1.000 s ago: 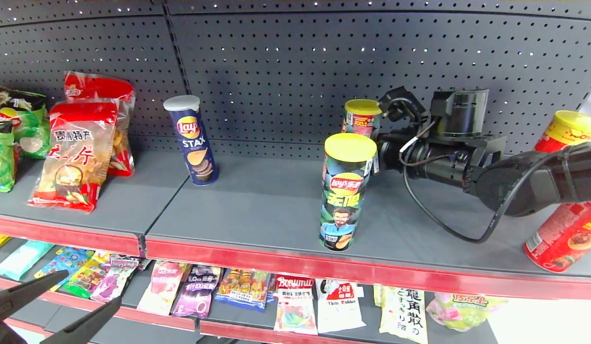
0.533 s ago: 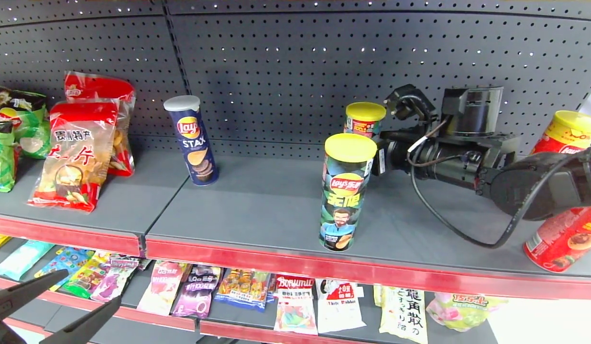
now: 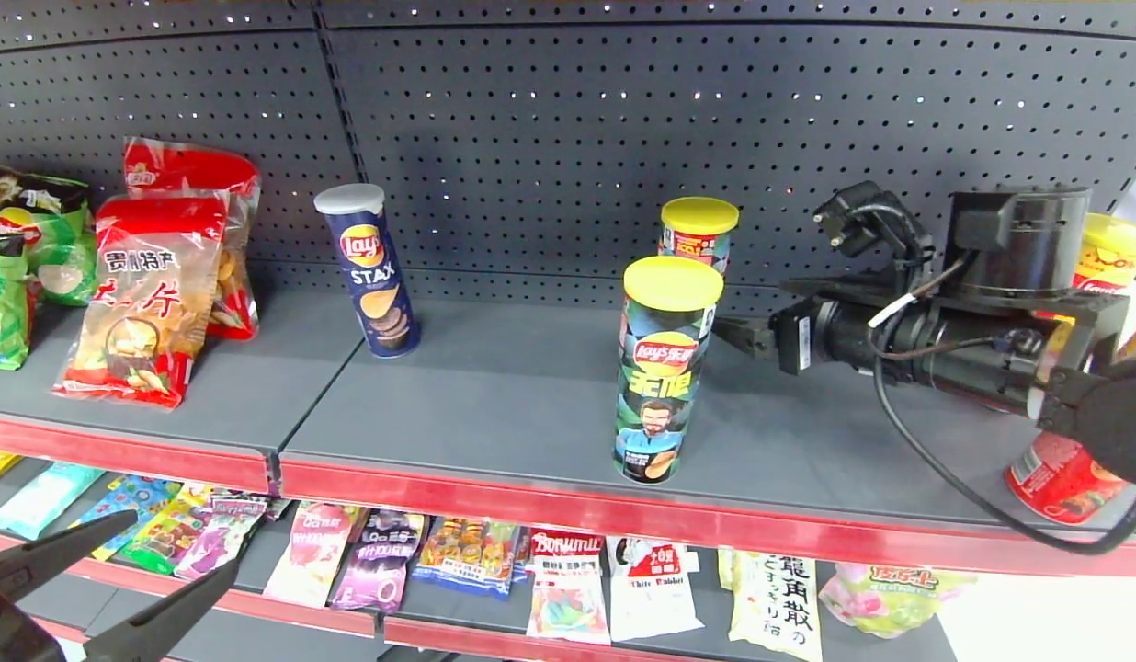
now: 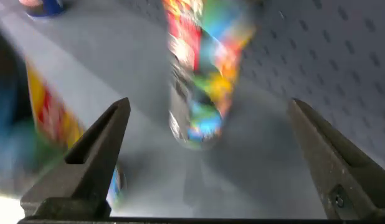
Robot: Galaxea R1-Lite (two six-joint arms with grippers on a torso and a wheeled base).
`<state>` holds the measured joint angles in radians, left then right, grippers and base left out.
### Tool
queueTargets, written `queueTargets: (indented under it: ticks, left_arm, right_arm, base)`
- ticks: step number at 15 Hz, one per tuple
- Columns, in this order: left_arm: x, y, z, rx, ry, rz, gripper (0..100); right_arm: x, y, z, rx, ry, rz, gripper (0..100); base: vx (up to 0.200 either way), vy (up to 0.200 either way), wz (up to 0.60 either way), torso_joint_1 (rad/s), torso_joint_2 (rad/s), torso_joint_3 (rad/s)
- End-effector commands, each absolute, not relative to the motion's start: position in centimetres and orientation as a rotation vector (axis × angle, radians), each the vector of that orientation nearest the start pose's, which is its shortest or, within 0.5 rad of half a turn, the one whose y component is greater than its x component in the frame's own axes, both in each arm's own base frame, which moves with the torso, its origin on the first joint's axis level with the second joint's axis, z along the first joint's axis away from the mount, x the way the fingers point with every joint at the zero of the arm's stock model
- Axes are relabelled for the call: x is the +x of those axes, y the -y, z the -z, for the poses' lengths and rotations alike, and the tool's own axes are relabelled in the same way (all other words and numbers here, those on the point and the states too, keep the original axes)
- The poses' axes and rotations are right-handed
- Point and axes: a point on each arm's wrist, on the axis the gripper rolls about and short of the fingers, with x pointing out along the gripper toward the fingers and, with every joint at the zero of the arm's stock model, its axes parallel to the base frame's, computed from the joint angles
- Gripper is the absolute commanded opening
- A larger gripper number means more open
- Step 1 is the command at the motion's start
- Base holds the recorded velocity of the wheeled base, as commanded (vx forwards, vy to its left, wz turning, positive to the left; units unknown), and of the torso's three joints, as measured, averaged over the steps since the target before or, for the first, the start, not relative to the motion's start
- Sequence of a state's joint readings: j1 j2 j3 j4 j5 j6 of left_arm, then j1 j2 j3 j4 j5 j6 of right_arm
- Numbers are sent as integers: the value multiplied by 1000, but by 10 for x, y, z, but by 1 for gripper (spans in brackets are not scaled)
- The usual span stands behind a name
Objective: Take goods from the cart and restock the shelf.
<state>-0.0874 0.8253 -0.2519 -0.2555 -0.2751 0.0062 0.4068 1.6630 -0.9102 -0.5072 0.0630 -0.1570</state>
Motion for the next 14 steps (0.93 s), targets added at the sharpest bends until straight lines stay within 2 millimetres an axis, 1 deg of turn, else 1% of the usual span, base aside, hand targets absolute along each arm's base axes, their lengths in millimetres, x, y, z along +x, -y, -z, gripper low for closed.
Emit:
queueTargets:
  ticks: [1,2,3,5,8,9,10,11,12,14]
  left_arm:
    - [84,13,-157,-26,-335,360,100]
    - [85,14,-156,-26,-340,360,100]
    - [85,14,-156,-25,-343,360,100]
    - [87,14,-155,-26,-353,360,100]
    - [93,14,-152,12,-385,367,100]
    - [95,14,-152,21,-388,369,100]
    - [100,15,-154,41,-395,372,100]
    - [103,15,-156,52,-395,371,100]
    - [109,15,-157,76,-401,373,100]
    - [114,16,-157,105,-412,382,100]
  right_arm:
    - [256,-109,-213,-195,-199,-448,100]
    - [247,-104,-211,-182,-210,-438,100]
    - [242,-102,-211,-170,-213,-435,100]
    - [225,-94,-205,-139,-238,-416,100]
    - [182,-78,-185,-154,-281,-414,100]
    - [174,-75,-182,-154,-284,-413,100]
    - [153,-64,-179,-157,-267,-393,100]
    - [142,-59,-176,-167,-260,-381,100]
    - [124,-51,-170,-198,-273,-362,100]
    - [103,-38,-171,-194,-268,-328,100]
  base:
    - [0,0,0,0,0,0]
    - [0,0,0,0,0,0]
    - [0,0,0,0,0,0]
    - [0,0,0,0,0,0]
    - [0,0,0,0,0,0]
    - [0,0,0,0,0,0]
    - [0,0,0,0,0,0]
    - [0,0,0,0,0,0]
    - [0,0,0,0,0,0]
    - [0,0,0,0,0,0]
